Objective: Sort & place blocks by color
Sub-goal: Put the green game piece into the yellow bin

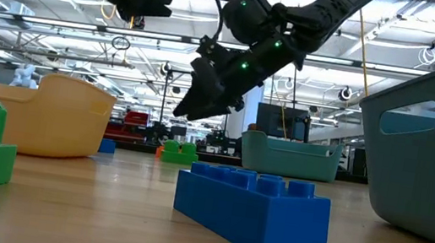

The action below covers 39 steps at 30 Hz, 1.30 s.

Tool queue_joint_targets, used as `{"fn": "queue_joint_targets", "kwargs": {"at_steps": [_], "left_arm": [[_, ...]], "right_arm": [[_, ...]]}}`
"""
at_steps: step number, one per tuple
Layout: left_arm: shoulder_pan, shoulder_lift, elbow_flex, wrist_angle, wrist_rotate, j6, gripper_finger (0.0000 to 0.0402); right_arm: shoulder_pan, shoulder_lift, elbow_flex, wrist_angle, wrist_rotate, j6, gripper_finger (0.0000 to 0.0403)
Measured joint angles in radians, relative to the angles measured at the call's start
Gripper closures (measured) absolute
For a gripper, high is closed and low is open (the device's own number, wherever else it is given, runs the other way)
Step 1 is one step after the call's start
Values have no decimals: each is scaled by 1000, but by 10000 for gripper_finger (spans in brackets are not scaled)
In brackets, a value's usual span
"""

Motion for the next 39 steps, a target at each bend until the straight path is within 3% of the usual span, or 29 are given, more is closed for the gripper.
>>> {"fn": "queue_joint_targets", "kwargs": {"at_steps": [32, 39], "left_arm": [[0, 0, 0, 2, 1, -13, 197], [0, 0, 0, 2, 1, -13, 197]], "right_arm": [[-2, 0, -1, -58, 14, 0, 138], [-2, 0, -1, -74, 65, -25, 138]]}}
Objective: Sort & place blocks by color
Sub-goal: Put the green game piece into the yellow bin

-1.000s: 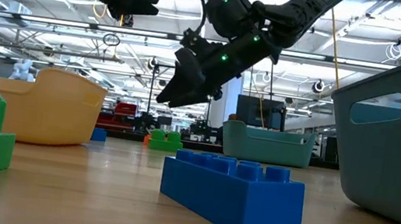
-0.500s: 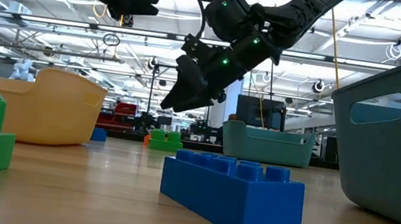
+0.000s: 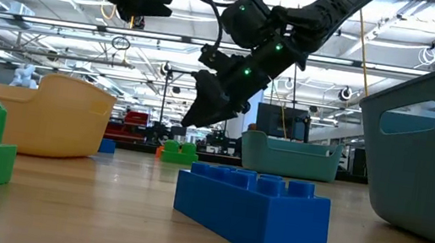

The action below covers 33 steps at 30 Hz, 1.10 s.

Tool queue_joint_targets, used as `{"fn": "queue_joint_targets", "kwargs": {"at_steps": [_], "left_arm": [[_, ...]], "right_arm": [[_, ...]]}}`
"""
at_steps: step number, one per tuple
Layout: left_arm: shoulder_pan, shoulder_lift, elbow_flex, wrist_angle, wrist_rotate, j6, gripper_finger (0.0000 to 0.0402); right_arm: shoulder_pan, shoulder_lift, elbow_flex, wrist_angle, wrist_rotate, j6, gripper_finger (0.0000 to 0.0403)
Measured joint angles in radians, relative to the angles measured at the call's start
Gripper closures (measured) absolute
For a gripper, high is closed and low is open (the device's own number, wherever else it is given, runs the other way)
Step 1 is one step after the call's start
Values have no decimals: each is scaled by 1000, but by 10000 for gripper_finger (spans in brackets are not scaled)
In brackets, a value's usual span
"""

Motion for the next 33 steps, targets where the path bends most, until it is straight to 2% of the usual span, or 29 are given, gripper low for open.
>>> {"fn": "queue_joint_targets", "kwargs": {"at_steps": [6, 24, 33], "left_arm": [[0, 0, 0, 0, 0, 2, 197], [0, -20, 0, 14, -2, -3, 197], [0, -73, 0, 13, -2, -5, 197]], "right_arm": [[-1, 0, 3, 72, 1, 0, 138], [-47, 2, 164, -227, -2, -86, 181], [-43, 86, 288, -370, -6, -100, 181]]}}
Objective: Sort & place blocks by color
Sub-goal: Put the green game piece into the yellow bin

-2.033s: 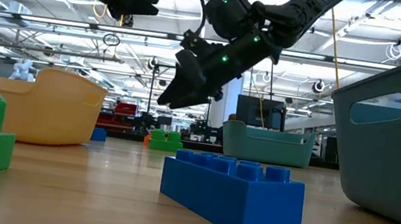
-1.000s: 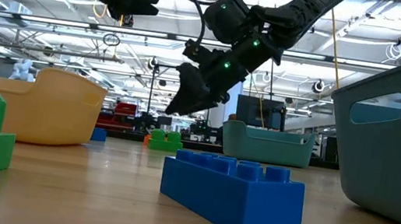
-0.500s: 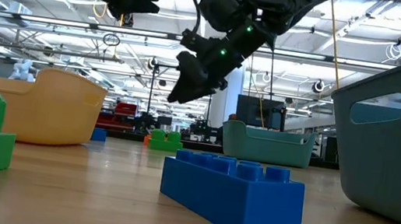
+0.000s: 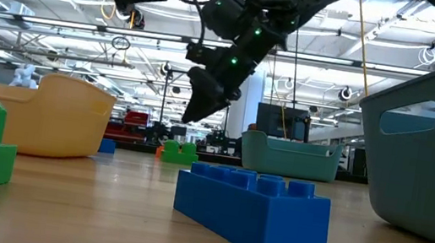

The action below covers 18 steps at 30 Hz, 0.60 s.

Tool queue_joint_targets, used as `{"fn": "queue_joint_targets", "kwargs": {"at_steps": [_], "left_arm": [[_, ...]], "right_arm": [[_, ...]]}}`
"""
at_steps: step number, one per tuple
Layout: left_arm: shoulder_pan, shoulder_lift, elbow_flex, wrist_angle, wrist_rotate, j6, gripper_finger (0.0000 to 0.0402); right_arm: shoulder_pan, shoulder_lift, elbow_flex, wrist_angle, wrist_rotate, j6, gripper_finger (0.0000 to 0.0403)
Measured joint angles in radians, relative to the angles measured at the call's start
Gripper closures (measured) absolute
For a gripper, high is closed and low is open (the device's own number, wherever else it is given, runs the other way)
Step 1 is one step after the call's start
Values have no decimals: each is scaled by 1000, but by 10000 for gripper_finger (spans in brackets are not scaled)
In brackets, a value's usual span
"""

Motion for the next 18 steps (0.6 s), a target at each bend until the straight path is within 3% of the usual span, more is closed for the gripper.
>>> {"fn": "queue_joint_targets", "kwargs": {"at_steps": [10, 18], "left_arm": [[1, -32, 0, -20, -1, 7, 197], [0, -67, 0, -71, -3, 6, 197]], "right_arm": [[5, 108, 209, -187, -1, -24, 181], [0, 139, 227, -279, -1, -41, 181]]}}
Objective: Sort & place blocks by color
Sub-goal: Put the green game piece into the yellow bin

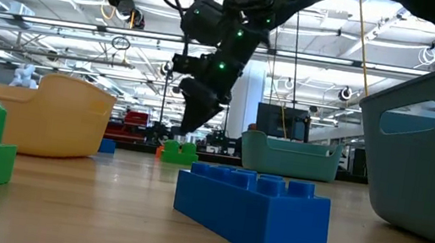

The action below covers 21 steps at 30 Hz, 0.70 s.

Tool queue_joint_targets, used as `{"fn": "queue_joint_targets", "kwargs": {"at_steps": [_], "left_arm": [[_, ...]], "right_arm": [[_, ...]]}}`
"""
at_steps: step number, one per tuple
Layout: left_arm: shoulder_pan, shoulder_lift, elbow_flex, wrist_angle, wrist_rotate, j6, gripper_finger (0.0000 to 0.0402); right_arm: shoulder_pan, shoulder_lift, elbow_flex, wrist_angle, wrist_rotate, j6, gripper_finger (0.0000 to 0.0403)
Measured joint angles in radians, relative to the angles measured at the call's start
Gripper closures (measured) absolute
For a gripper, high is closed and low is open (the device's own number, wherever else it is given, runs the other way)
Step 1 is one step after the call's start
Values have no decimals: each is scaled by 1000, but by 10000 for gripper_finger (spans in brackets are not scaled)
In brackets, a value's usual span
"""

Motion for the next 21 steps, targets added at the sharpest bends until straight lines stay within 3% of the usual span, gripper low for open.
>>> {"fn": "queue_joint_targets", "kwargs": {"at_steps": [21], "left_arm": [[0, -5, 0, -24, 2, -11, 197]], "right_arm": [[-8, 4, -16, 11, 0, -35, 181]]}}
